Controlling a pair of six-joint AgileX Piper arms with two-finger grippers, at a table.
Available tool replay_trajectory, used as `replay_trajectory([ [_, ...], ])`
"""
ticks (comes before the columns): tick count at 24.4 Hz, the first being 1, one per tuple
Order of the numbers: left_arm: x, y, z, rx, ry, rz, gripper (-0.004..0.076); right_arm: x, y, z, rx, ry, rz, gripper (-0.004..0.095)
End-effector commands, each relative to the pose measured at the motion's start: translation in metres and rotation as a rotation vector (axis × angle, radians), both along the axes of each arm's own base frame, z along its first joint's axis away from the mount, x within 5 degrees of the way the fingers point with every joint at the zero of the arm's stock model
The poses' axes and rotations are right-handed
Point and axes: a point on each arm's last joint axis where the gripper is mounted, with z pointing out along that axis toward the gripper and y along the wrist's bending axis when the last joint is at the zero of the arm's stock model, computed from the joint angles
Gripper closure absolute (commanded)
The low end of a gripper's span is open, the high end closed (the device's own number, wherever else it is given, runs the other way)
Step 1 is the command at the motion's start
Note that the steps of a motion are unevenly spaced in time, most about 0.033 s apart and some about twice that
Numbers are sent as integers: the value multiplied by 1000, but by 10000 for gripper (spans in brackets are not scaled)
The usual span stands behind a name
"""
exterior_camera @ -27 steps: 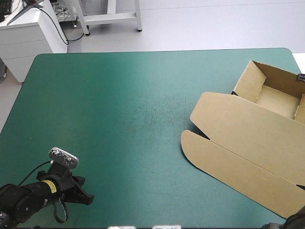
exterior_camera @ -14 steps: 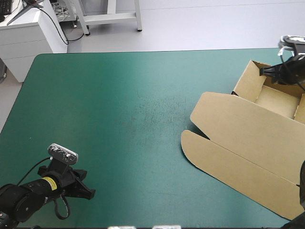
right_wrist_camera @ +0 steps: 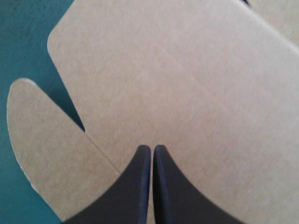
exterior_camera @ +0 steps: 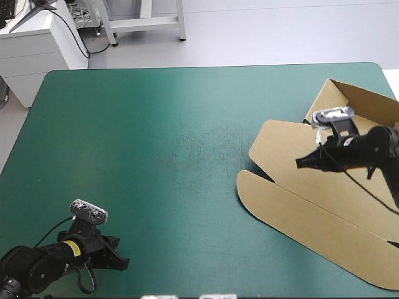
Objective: Fold the box
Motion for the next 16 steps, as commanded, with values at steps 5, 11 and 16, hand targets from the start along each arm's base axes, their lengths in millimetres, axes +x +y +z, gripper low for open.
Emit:
replay_trajectory([
  [5, 4, -6, 11, -84, -48, 13, 732, -97, 5, -37, 52, -141, 13, 907],
  [11, 3, -6, 11, -96, -43, 15, 732, -129, 5, -48, 48, -180, 20, 908],
  [16, 3, -6, 11, -96, -43, 15, 732, -143, 6, -54, 50, -174, 30, 908],
])
